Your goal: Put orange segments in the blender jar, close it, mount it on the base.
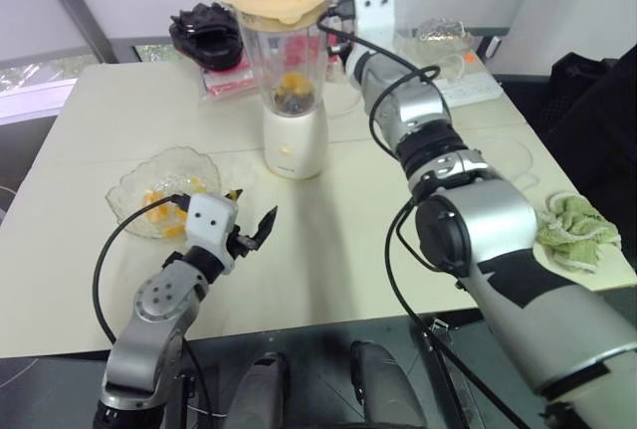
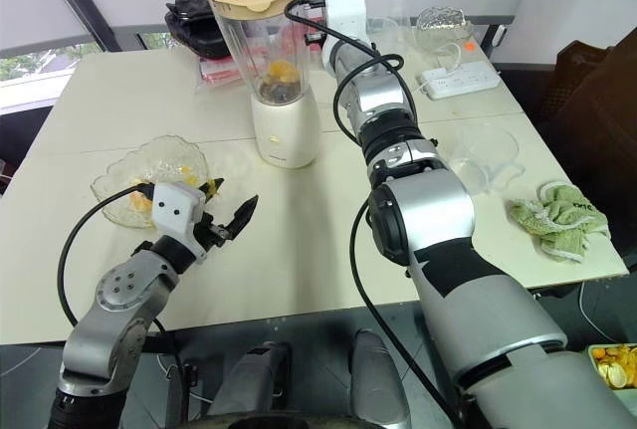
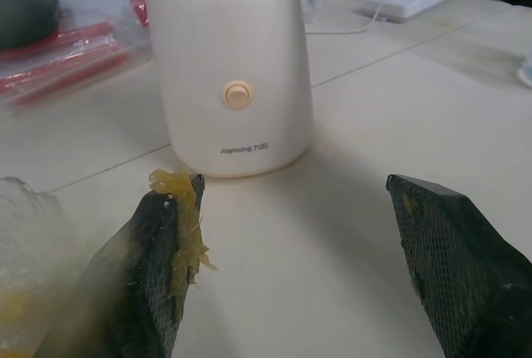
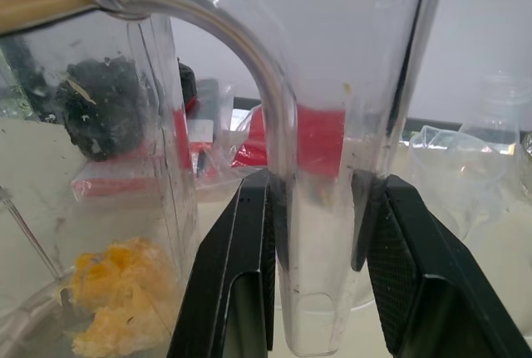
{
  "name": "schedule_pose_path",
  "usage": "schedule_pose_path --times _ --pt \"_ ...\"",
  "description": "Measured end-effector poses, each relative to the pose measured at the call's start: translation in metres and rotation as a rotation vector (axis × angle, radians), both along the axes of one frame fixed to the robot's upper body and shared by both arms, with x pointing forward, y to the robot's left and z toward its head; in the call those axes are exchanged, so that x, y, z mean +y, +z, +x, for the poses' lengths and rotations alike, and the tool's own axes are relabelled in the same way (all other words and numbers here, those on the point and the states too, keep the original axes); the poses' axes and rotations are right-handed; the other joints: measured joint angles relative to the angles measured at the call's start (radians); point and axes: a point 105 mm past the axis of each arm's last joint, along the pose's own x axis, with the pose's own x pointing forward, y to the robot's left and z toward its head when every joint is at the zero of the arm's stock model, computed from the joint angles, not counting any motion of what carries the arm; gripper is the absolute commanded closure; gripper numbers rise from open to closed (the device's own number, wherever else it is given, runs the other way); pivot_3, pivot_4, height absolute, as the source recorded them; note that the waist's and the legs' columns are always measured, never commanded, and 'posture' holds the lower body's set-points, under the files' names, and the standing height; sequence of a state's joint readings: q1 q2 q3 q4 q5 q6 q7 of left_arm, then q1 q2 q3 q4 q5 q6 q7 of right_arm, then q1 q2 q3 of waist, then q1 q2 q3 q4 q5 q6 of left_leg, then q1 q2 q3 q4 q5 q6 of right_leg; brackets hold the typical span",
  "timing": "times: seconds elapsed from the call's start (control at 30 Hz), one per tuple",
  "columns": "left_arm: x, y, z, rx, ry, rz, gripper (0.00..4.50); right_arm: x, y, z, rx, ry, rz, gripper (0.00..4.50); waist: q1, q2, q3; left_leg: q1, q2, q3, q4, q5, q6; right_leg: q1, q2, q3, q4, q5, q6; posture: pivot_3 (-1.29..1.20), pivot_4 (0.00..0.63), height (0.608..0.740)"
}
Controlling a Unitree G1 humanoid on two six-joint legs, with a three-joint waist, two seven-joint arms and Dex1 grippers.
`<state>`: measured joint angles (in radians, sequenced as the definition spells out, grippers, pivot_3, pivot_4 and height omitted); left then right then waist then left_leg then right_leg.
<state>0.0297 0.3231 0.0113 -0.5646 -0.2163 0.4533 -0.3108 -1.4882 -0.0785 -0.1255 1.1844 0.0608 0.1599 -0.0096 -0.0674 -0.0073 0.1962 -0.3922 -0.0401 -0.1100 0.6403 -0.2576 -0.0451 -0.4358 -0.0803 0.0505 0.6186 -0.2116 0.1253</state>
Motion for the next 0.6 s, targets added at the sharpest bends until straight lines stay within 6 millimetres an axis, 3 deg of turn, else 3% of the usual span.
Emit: schedule_pose_path --times 0.13,0.23,0.37,0.6 --pt "0.002 0.000 0.000 -0.001 0.009 0.004 0.86 -0.004 -0.006 0.000 -0.012 -0.005 0.005 3.34 -0.001 0.000 0.000 0.000 0.000 0.000 0.000 0.000 0.000 0.000 0.000 0.000 0.000 0.000 0.000 0.00 0.150 0.740" --pt "0.002 0.000 0.000 -0.001 0.008 0.010 0.78 -0.004 -0.010 -0.001 -0.012 -0.003 -0.007 2.13 0.000 0.000 0.000 0.001 0.000 0.000 0.000 0.000 0.000 0.000 0.000 0.000 0.001 0.000 0.000 0.00 0.150 0.740" --pt "0.002 0.000 0.000 0.000 -0.003 0.020 0.78 -0.008 -0.033 0.000 0.040 -0.003 -0.027 0.09 -0.001 0.000 0.000 0.001 0.000 0.000 0.000 0.000 0.000 0.000 0.000 0.000 0.001 0.000 0.000 0.00 0.150 0.740" --pt "0.000 0.002 0.000 0.002 -0.038 0.019 0.78 -0.015 -0.045 -0.009 0.013 0.043 -0.051 0.03 -0.001 0.000 0.000 0.001 0.000 -0.001 0.000 0.000 0.000 0.000 0.000 0.000 0.001 0.000 0.000 0.00 0.150 0.740"
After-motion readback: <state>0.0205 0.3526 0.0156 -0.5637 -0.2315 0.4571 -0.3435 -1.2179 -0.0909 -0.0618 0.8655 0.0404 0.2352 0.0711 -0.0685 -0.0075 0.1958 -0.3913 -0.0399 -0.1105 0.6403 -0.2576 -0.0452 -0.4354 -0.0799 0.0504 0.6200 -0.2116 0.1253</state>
